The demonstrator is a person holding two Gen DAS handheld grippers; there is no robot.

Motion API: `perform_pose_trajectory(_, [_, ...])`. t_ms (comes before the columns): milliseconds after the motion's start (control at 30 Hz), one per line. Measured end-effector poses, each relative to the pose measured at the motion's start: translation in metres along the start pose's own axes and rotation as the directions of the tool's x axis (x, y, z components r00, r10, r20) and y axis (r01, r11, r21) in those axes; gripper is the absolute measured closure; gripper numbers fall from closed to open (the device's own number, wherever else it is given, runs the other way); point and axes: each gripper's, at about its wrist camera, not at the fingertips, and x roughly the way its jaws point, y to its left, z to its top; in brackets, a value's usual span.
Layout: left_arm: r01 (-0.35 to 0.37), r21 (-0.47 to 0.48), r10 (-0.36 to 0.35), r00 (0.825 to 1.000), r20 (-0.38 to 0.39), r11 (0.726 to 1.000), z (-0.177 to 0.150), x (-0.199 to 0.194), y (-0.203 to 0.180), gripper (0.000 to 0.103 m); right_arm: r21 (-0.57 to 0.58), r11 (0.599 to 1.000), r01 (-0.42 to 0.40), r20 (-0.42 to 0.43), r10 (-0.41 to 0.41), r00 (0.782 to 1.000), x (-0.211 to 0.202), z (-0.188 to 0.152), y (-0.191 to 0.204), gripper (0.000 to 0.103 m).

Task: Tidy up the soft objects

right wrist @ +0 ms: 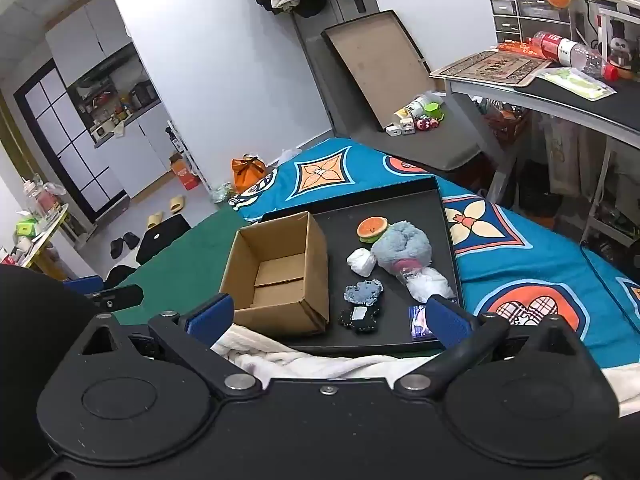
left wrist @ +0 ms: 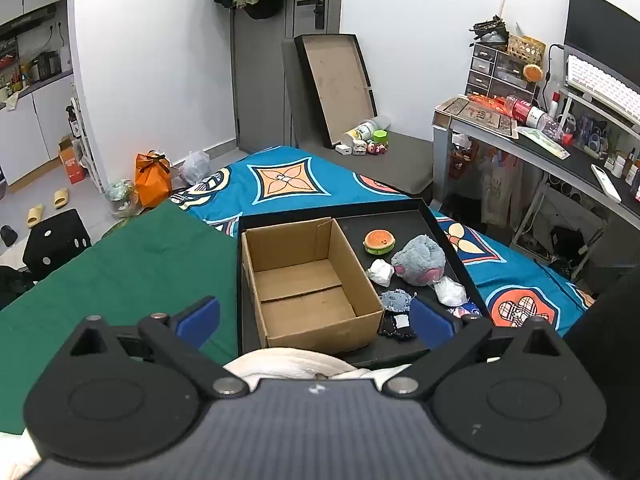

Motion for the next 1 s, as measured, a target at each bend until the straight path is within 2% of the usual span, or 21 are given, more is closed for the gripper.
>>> perform_pose_trajectory(467, [0.022, -0.010, -0.022, 1.000, 0.000, 1.000, -0.0005, -0.0004, -0.0058, 0.003, -0.009, 0.998, 0.056, 0.004, -0.056, 0.998, -0.0052, -0.0002, -0.0030, 0.000])
perform_pose_trajectory(1000, [0.041, -0.038, -0.041, 0.999, 0.000, 0.998, -0.0012, 0.0028, -0.0008, 0.003, -0.015, 0.997, 0.074, 0.016, -0.074, 0.997, -0.0061, -0.0007, 0.0010, 0.000])
